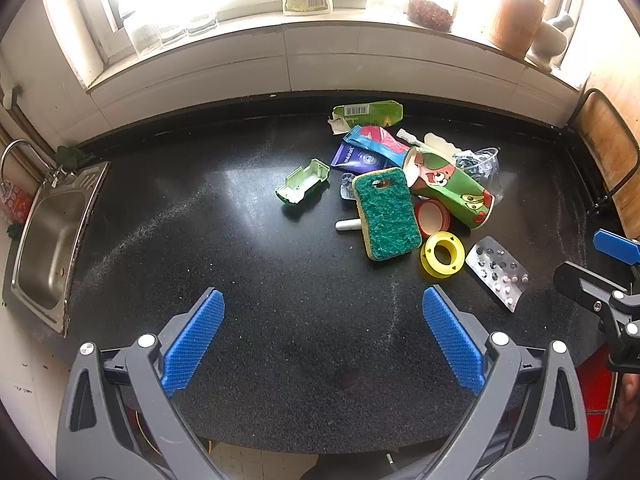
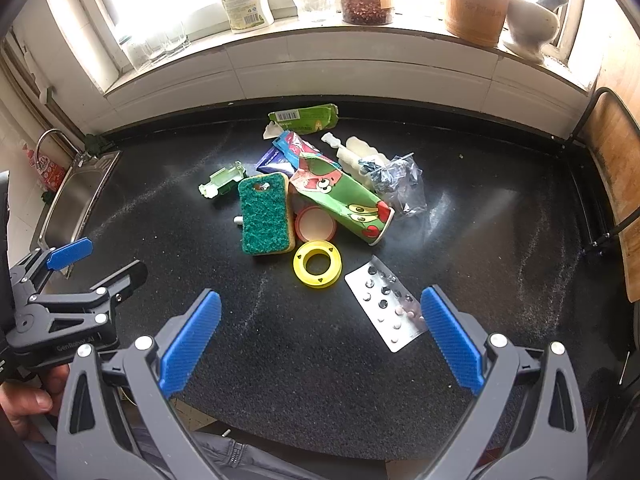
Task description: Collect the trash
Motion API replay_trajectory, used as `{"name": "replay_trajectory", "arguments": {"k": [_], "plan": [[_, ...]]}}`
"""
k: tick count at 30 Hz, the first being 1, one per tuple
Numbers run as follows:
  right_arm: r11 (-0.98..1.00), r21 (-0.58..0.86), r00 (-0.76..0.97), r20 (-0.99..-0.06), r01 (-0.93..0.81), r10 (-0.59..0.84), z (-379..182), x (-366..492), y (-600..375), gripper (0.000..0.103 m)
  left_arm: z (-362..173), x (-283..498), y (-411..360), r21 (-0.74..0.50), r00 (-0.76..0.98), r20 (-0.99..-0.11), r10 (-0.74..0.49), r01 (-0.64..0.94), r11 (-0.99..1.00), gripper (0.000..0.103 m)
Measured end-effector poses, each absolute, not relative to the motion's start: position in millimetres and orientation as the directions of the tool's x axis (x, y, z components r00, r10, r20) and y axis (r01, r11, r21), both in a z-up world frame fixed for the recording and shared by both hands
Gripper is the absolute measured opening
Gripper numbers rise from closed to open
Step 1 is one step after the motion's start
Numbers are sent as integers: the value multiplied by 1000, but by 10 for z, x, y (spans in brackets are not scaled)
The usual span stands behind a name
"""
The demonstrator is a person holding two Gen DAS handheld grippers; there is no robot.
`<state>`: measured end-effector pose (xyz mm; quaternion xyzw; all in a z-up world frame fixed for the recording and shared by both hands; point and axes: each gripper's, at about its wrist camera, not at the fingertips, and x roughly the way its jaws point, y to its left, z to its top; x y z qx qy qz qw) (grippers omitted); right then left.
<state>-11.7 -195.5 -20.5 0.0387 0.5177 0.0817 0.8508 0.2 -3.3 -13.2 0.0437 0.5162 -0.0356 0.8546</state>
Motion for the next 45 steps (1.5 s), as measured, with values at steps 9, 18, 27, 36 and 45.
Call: {"name": "replay_trajectory", "arguments": {"k": [9, 18, 27, 36, 45], "plan": [[984, 151, 451, -874, -99, 180, -213, -116, -1945, 97, -158, 31, -3, 34, 456, -890, -19, 108, 994, 97], [983, 152, 450, -875, -100, 181, -217, -120, -1953, 97, -151, 41, 3, 35, 451, -892, -19, 113, 993, 97], [983, 155, 444, -877, -100, 184, -239, -108, -1935, 97, -162, 41, 0, 33, 448, -894, -21, 113, 993, 97], [981, 160, 436, -879, -106, 191, -322, -67, -2017, 97, -225, 108, -8, 27, 429, -903, -30, 126, 992, 97], [985, 116, 378, -912, -129, 157, -939, 182, -2442, 96, -688, 505, 108, 91, 414, -910, -21, 249, 964, 97]]}}
